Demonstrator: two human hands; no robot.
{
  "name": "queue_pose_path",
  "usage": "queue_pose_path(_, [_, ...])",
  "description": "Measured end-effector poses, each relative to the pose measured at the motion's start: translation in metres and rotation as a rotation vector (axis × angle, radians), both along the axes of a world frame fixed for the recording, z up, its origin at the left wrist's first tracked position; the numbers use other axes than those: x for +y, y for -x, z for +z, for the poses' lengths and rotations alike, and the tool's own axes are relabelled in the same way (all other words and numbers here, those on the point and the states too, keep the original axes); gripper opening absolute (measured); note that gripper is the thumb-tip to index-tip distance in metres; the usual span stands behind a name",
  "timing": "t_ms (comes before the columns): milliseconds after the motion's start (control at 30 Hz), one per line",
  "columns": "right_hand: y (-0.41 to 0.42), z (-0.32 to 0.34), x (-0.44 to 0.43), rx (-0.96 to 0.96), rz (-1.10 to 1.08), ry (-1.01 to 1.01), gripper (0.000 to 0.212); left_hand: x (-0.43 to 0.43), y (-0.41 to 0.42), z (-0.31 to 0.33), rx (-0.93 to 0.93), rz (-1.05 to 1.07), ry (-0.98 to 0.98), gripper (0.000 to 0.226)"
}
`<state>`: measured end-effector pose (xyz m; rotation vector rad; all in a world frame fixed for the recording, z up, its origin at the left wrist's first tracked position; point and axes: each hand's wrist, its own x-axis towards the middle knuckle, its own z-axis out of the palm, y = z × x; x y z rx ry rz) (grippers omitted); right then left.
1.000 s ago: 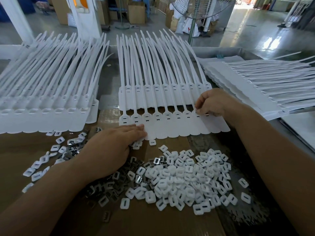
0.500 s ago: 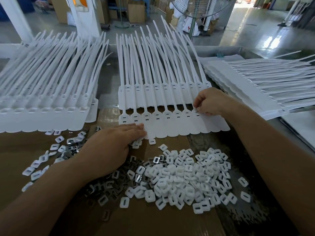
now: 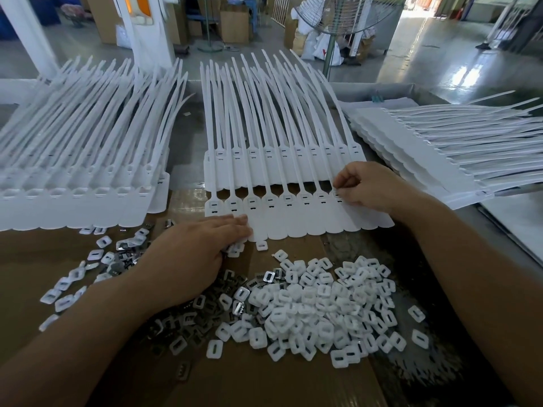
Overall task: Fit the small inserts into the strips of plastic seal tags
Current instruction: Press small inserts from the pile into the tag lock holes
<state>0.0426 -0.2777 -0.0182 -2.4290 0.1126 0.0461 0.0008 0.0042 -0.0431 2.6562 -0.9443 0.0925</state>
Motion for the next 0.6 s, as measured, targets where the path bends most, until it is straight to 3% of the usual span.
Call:
queue_pose_path(300, [0.057,0.022,0.000,0.048,0.255,0.134,0.011,-0.001,-0.001,0.002,0.013,0.000,-0.041,0.059])
queue_pose_path(600, [0.079,0.023,0.017,0.168,0.432,0.129,0.014,-0.002,-0.002,0.005,0.017,0.015,-0.053,0.059])
